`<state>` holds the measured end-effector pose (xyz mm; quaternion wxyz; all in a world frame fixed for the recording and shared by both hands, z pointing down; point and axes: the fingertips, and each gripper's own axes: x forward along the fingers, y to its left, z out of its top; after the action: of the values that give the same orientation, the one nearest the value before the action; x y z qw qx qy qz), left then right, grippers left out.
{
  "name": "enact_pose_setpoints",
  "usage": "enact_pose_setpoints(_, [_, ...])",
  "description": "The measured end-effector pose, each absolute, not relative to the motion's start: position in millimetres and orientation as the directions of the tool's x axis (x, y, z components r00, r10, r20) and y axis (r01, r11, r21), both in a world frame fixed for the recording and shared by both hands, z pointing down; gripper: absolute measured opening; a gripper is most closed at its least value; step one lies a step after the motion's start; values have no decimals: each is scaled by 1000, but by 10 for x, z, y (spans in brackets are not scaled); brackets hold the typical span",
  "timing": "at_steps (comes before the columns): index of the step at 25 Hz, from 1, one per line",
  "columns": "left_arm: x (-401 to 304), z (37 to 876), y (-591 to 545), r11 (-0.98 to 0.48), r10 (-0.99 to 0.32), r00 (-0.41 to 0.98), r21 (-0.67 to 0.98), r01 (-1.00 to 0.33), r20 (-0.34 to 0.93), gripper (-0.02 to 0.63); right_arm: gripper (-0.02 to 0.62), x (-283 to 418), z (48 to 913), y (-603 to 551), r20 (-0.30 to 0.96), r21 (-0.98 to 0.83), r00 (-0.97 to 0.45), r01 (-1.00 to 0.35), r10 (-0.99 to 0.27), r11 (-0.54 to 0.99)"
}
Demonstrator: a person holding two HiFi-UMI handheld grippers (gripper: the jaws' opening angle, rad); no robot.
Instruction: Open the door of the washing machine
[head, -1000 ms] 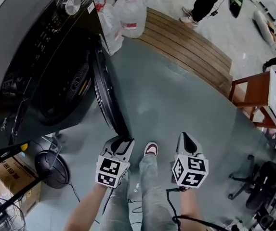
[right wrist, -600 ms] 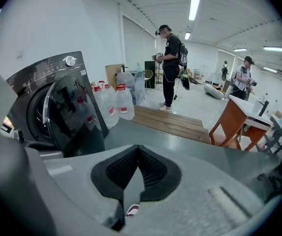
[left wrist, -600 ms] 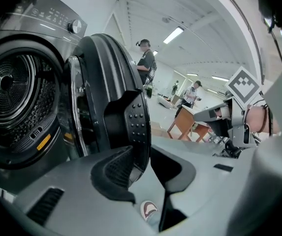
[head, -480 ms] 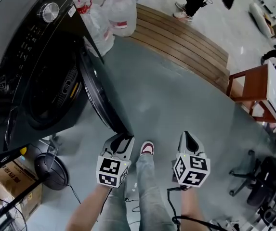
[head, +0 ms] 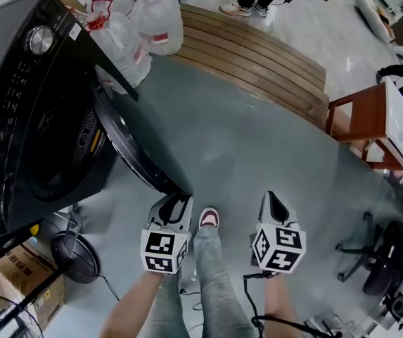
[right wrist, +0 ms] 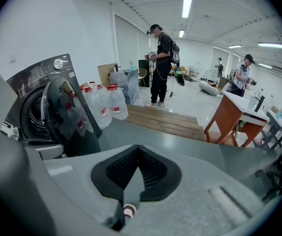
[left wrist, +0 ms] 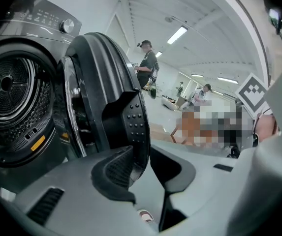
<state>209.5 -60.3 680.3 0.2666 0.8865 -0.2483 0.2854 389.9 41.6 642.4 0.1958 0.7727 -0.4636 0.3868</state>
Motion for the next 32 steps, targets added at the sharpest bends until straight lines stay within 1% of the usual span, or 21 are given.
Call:
enact_pose_setpoints(12, [2630,6772,-671,-708,-341,691,309,-635,638,100,5,4377,6452,485,782,-54,278,-861,-558,-505])
enact_pose_setpoints(22, [3030,6785,-816,-633,-399,647,315,-707,650,101,5,4714,6521,561,785,-54,291,-847,-547,-528])
enact_pose_setpoints(32, [3325,6779,-939,-600,-431,630,316,-735,646,98,5,5015,6519,671,784,-52,315,-825,-535,-563])
